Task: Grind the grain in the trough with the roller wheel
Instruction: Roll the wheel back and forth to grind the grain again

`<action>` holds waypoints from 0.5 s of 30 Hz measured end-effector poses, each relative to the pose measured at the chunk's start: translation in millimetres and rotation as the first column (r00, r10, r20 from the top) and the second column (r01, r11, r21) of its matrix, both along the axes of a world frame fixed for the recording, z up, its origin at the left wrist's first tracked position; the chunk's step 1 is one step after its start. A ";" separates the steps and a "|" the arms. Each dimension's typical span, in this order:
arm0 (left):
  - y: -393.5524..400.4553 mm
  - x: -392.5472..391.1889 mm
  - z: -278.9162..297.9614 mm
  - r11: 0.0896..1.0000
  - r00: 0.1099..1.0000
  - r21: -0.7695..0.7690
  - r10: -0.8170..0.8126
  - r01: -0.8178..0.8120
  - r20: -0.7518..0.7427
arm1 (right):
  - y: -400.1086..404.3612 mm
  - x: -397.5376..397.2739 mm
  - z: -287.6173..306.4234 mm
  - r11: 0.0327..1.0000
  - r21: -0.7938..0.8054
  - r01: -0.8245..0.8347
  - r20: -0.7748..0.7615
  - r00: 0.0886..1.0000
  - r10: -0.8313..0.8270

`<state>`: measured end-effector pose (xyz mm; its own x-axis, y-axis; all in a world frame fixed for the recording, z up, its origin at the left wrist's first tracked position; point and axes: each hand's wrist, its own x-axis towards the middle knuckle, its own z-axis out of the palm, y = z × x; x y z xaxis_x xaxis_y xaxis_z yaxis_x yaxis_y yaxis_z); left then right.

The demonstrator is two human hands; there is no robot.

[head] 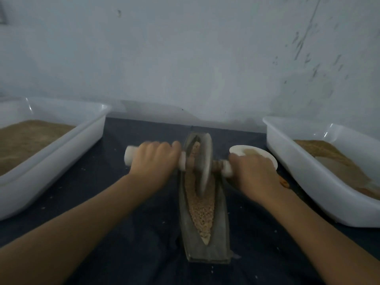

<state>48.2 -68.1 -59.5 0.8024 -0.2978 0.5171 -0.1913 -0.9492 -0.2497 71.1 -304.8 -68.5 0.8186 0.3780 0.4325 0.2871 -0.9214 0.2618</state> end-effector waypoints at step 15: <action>10.4 33.9 -11.9 0.987 0.989 -0.117 0.097 -0.111 -0.115 | 14.8 38.3 14.7 0.990 -0.125 0.064 0.050 0.997 -0.058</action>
<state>82.1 -57.6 -71.5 0.8789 -0.1497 0.4529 -0.1096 -0.9874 -0.1138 109.5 -290.0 -53.8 0.8221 0.3822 0.4220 0.2166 -0.8954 0.3891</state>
